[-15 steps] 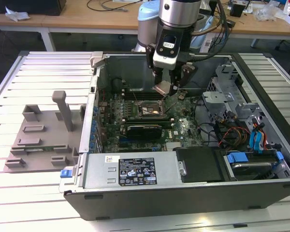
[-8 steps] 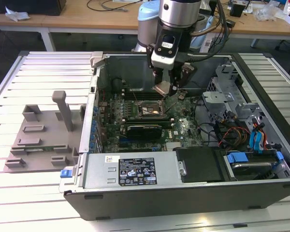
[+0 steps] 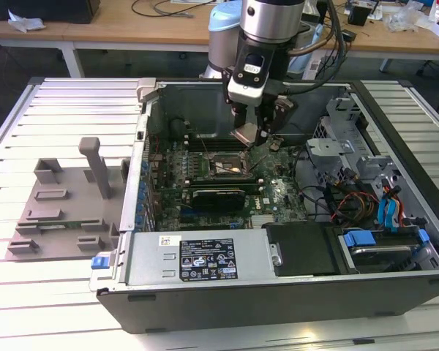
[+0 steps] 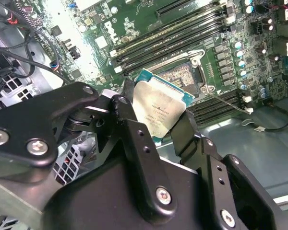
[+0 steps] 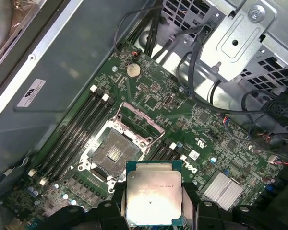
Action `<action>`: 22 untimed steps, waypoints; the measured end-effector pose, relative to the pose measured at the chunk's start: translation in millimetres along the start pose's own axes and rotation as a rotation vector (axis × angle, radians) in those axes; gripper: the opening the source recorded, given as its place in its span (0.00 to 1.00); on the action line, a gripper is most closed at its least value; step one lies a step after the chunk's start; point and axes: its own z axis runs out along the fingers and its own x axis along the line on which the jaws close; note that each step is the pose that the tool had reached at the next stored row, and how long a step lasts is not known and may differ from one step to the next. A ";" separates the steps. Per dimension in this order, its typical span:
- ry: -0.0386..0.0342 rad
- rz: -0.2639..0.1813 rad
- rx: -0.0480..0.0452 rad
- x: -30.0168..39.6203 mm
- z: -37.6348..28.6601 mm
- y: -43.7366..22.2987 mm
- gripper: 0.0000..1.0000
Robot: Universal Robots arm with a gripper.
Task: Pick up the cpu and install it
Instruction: 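Place the cpu into insertion slot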
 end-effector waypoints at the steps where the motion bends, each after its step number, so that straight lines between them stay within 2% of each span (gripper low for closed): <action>1: 0.0000 0.005 0.0001 0.0 0.1 0.0 0.55; 7: 0.0003 0.030 0.0005 0.0 0.4 0.0 0.55; 16: -0.0003 0.092 0.0023 0.0 1.0 0.0 0.55; 18: -0.0002 0.111 0.0027 0.0 1.1 0.0 0.55; 22: 0.0006 0.178 0.0038 0.0 1.5 0.0 0.55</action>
